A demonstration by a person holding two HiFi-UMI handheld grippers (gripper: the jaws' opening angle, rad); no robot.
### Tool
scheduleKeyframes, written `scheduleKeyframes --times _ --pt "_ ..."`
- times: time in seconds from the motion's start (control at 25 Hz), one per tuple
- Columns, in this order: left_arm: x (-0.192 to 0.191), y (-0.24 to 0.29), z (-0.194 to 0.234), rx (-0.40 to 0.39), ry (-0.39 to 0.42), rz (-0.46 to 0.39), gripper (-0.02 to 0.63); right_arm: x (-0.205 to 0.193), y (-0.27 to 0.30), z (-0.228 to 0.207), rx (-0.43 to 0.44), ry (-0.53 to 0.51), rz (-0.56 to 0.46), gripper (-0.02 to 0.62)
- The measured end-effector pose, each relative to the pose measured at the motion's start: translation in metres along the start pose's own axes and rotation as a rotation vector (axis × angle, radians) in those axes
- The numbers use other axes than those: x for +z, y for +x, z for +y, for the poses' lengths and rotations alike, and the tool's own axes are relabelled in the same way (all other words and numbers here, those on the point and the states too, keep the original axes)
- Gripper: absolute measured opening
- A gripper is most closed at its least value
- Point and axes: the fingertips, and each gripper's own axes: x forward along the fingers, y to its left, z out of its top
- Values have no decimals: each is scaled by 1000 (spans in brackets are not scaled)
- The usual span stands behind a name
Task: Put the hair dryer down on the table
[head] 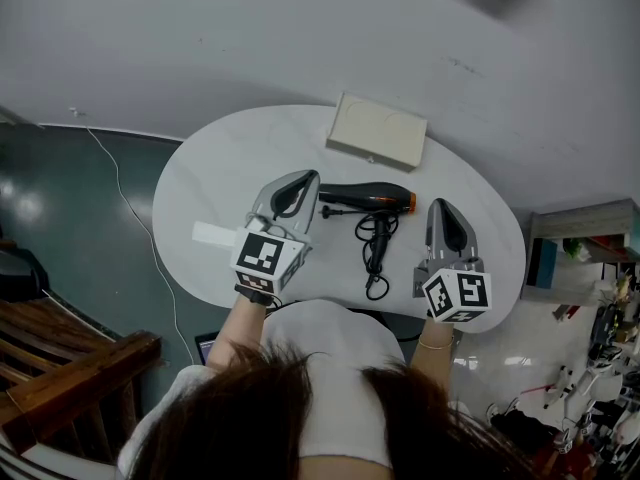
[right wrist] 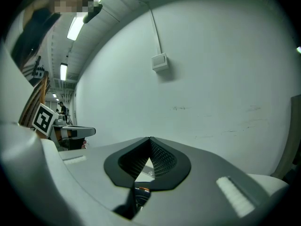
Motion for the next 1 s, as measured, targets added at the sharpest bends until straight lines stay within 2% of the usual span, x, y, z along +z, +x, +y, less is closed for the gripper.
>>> scheduleKeyframes --times 1.0 --pt "1 -4 -9 -5 11 5 58 -6 -16 -7 -24 17 6 2"
